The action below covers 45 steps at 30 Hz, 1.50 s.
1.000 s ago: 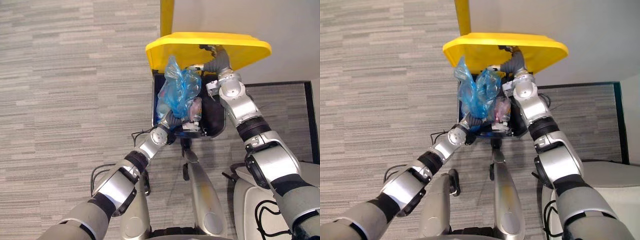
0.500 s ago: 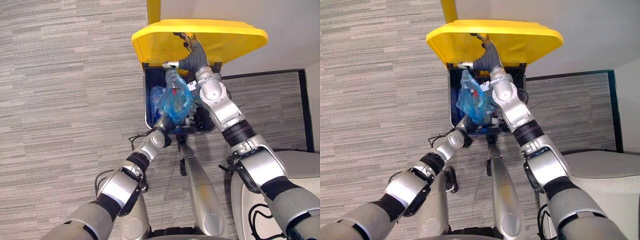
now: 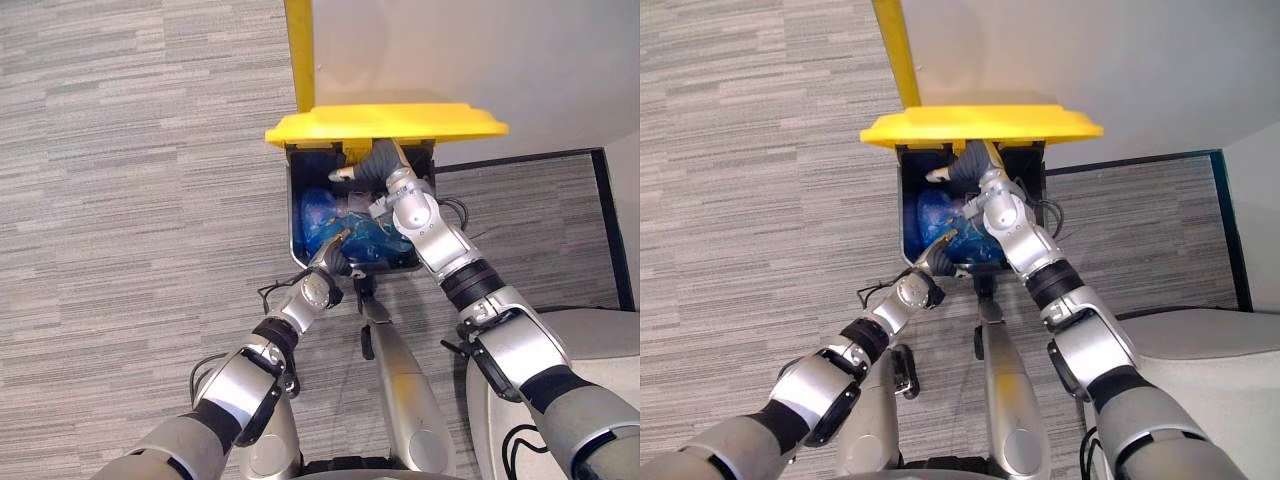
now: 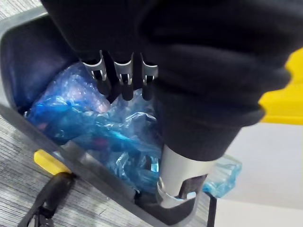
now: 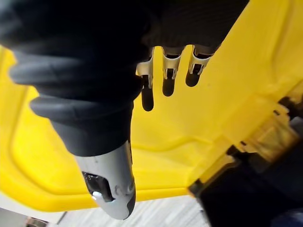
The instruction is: Gather rubbish on tea table into small bin, then transfer packed bag to large trash can.
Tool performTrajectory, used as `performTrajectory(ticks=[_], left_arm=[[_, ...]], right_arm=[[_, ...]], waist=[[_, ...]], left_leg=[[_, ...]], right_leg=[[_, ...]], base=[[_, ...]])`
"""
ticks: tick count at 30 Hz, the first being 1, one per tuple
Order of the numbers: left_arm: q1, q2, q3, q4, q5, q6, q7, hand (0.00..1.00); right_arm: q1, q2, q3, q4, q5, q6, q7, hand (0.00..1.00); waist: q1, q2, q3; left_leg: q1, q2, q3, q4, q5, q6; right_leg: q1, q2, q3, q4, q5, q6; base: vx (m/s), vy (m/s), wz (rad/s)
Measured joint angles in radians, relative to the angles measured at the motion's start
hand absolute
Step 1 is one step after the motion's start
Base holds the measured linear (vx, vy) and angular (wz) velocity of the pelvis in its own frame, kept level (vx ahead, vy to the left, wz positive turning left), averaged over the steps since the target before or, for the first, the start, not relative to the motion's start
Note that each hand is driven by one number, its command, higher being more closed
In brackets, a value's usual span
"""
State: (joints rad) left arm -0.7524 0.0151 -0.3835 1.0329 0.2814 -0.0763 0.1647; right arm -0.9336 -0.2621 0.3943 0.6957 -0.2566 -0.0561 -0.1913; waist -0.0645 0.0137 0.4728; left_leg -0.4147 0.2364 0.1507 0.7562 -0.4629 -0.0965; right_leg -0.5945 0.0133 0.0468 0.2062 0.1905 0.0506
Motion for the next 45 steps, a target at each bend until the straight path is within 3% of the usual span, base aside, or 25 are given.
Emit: performTrajectory(ticks=[5,9,16,24,28,33,34,35,36,37,38,39,40,41,42,43,45], left_arm=[[0.053,0.040,-0.003,-0.046,-0.046,-0.015,0.011,0.00],[0.211,0.102,0.028,-0.225,-0.122,-0.040,0.012,0.00],[0.571,0.117,0.158,-0.377,-0.233,-0.067,0.007,0.00],[0.776,0.099,0.351,-0.329,-0.249,-0.067,-0.011,0.00],[0.807,0.096,0.421,-0.230,-0.252,-0.064,-0.009,0.00],[0.820,0.096,0.428,-0.175,-0.252,-0.062,-0.010,0.00],[0.819,0.095,0.434,-0.176,-0.253,-0.062,-0.010,0.00],[0.817,0.085,0.437,-0.175,-0.253,-0.061,-0.009,0.00],[0.812,0.078,0.441,-0.176,-0.254,-0.062,-0.008,0.00],[0.811,0.072,0.459,-0.176,-0.263,-0.058,-0.007,0.00],[0.823,0.067,0.466,-0.176,-0.273,-0.054,-0.004,0.00],[0.828,0.066,0.465,-0.176,-0.275,-0.052,-0.003,0.00],[0.827,0.066,0.467,-0.177,-0.275,-0.050,0.000,0.00],[0.822,0.066,0.474,-0.176,-0.276,-0.047,0.002,0.00],[0.812,0.043,0.488,-0.171,-0.279,-0.043,0.006,0.00],[0.813,0.012,0.499,-0.167,-0.281,-0.043,0.009,0.00],[0.798,-0.011,0.499,-0.151,-0.281,-0.043,0.009,0.00]], right_arm=[[0.082,-0.040,-0.019,0.006,-0.035,0.016,0.001,0.00],[0.194,-0.042,-0.116,-0.005,-0.057,0.025,0.002,0.00],[0.493,0.026,-0.189,-0.087,-0.058,0.027,0.023,0.00],[0.665,0.120,-0.279,-0.092,-0.046,0.021,0.044,0.00],[0.732,0.140,-0.324,-0.059,-0.013,0.019,0.043,0.00],[0.844,0.171,-0.367,0.015,0.023,0.016,0.041,0.00],[0.862,0.177,-0.376,0.033,0.031,0.016,0.041,0.00],[0.881,0.183,-0.389,0.044,0.040,0.019,0.041,0.00],[0.897,0.191,-0.399,0.053,0.056,0.020,0.040,0.00],[0.910,0.204,-0.416,0.067,0.062,0.020,0.040,0.00],[0.937,0.224,-0.439,0.082,0.065,0.020,0.040,0.00],[0.950,0.228,-0.439,0.090,0.067,0.020,0.040,0.00],[0.960,0.233,-0.441,0.110,0.071,0.020,0.040,0.00],[0.962,0.237,-0.448,0.120,0.072,0.020,0.040,0.00],[0.960,0.235,-0.476,0.129,0.073,0.021,0.038,0.00],[0.941,0.214,-0.484,0.155,0.080,0.018,0.037,0.00],[0.925,0.194,-0.496,0.202,0.094,0.020,0.036,0.00]], waist=[[0.008,0.000,-0.006],[0.026,0.001,-0.010],[0.039,0.014,-0.123],[0.055,0.011,-0.175],[0.058,-0.010,-0.188],[0.053,-0.050,-0.194],[0.054,-0.056,-0.195],[0.053,-0.041,-0.195],[0.059,-0.044,-0.198],[0.056,-0.061,-0.206],[0.063,-0.066,-0.217],[0.067,-0.076,-0.226],[0.083,-0.100,-0.240],[0.085,-0.118,-0.250],[0.087,-0.094,-0.261],[0.089,-0.066,-0.274],[0.081,-0.030,-0.287]], left_leg=[[0.071,-0.032,-0.025,-0.099,0.045,-0.011],[0.171,-0.040,-0.046,-0.201,0.086,-0.027],[0.295,-0.046,-0.064,-0.325,0.118,-0.028],[0.400,-0.060,-0.065,-0.413,0.158,-0.037],[0.433,-0.077,-0.047,-0.411,0.157,-0.035],[0.435,-0.104,-0.035,-0.352,0.143,-0.011],[0.426,-0.107,-0.036,-0.348,0.147,-0.005],[0.414,-0.081,-0.026,-0.360,0.168,0.010],[0.394,-0.075,-0.010,-0.366,0.184,0.009],[0.389,-0.076,-0.007,-0.366,0.191,0.010],[0.390,-0.075,-0.005,-0.366,0.193,0.005],[0.390,-0.076,0.001,-0.366,0.194,0.003],[0.385,-0.078,0.014,-0.365,0.199,-0.008],[0.379,-0.079,0.018,-0.367,0.206,-0.018],[0.372,-0.072,0.021,-0.402,0.232,-0.033],[0.363,-0.056,0.044,-0.461,0.270,-0.026],[0.367,-0.045,0.037,-0.534,0.309,-0.006]], right_leg=[[0.070,-0.022,-0.026,-0.047,0.004,-0.006],[0.160,-0.028,-0.059,-0.083,-0.004,-0.014],[0.259,-0.033,-0.094,-0.106,-0.040,-0.012],[0.326,-0.049,-0.101,-0.103,-0.061,0.007],[0.336,-0.053,-0.076,-0.075,-0.067,0.015],[0.322,-0.088,-0.063,-0.010,-0.098,0.065],[0.322,-0.092,-0.074,-0.022,-0.105,0.096],[0.307,-0.100,-0.101,0.007,-0.155,0.122],[0.219,-0.124,-0.137,0.257,-0.209,0.045],[0.196,-0.148,-0.151,0.443,-0.251,0.012],[0.219,-0.174,-0.160,0.594,-0.302,0.007],[0.243,-0.184,-0.157,0.629,-0.338,0.013],[0.289,-0.202,-0.154,0.605,-0.410,0.033],[0.309,-0.198,-0.166,0.551,-0.441,0.047],[0.335,-0.159,-0.176,0.428,-0.451,0.035],[0.356,-0.119,-0.177,0.295,-0.421,-0.013],[0.378,-0.079,-0.176,0.170,-0.339,-0.028]], base=[[0.04,-0.045,0.22],[0.07,-0.065,0.23],[0.06,-0.037,0.16],[0.03,-0.024,0.05],[-0.05,-0.007,-0.13],[-0.11,0.004,-0.04],[-0.19,-0.044,0.04],[-0.21,-0.048,-0.13],[-0.17,-0.069,-0.17],[-0.14,-0.061,-0.24],[-0.08,-0.090,-0.15],[-0.07,-0.185,-0.27],[-0.03,-0.192,-0.24],[-0.01,-0.191,-0.33],[0.00,-0.118,-0.49],[-0.07,-0.103,-0.53],[-0.14,-0.063,-0.39]])
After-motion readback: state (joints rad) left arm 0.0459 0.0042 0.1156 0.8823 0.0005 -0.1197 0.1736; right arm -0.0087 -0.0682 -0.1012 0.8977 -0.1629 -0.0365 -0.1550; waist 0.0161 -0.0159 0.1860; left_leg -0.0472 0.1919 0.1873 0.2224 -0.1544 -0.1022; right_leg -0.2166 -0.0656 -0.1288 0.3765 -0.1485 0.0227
